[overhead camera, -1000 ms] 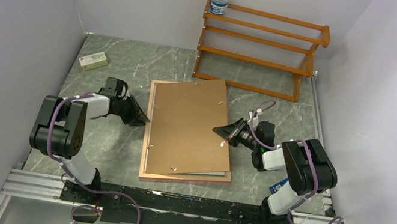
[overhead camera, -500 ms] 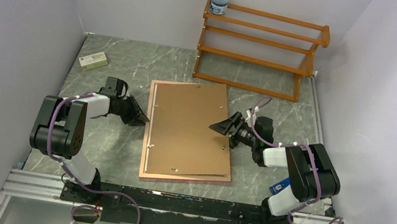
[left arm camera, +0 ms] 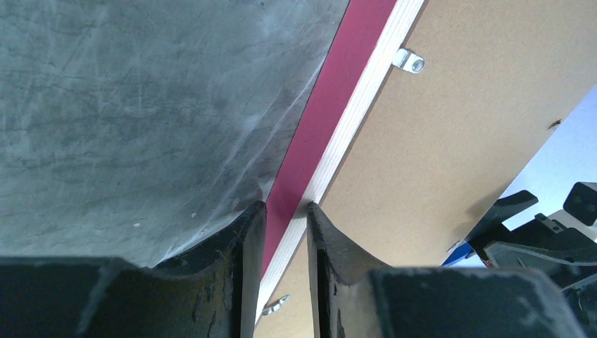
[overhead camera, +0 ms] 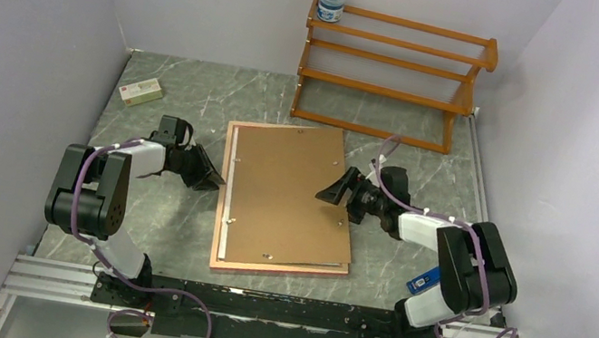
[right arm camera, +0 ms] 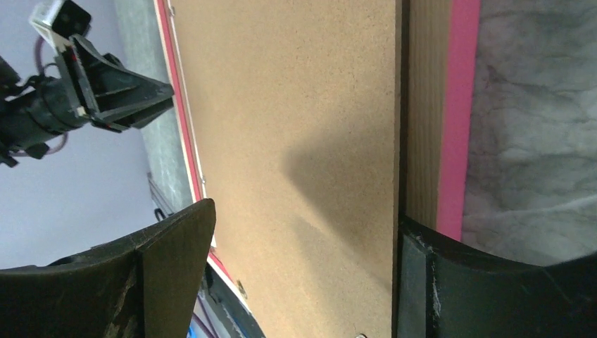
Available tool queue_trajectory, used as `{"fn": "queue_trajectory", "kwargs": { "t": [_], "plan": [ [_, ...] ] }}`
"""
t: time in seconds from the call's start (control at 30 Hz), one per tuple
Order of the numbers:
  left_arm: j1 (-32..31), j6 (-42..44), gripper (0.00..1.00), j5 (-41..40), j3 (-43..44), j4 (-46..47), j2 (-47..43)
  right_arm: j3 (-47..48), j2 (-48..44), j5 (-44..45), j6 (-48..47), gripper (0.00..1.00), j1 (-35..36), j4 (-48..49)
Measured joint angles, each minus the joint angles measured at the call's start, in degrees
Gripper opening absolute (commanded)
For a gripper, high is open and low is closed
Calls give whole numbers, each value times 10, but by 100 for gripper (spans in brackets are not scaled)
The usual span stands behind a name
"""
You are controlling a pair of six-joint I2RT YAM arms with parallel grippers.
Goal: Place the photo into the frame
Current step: Place the photo frame item in the photo frame.
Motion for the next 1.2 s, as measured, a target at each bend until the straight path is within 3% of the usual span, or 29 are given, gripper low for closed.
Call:
{"fn": "queue_trajectory", "kwargs": {
  "t": [0.3, 0.47, 0.93, 1.2],
  "plan": [
    [1, 4, 33, 2, 0, -2, 0, 57, 19, 30, -38, 85, 48, -81],
    [1, 6, 34, 2, 3, -6, 0, 108, 30, 54, -68, 99, 57, -157],
    [1, 19, 39, -1, 14, -19, 0, 193, 30, 205, -116, 99, 117, -346],
    [1, 19, 42, -3, 14, -19, 0, 216, 14, 237, -139, 99, 122, -405]
  ]
}}
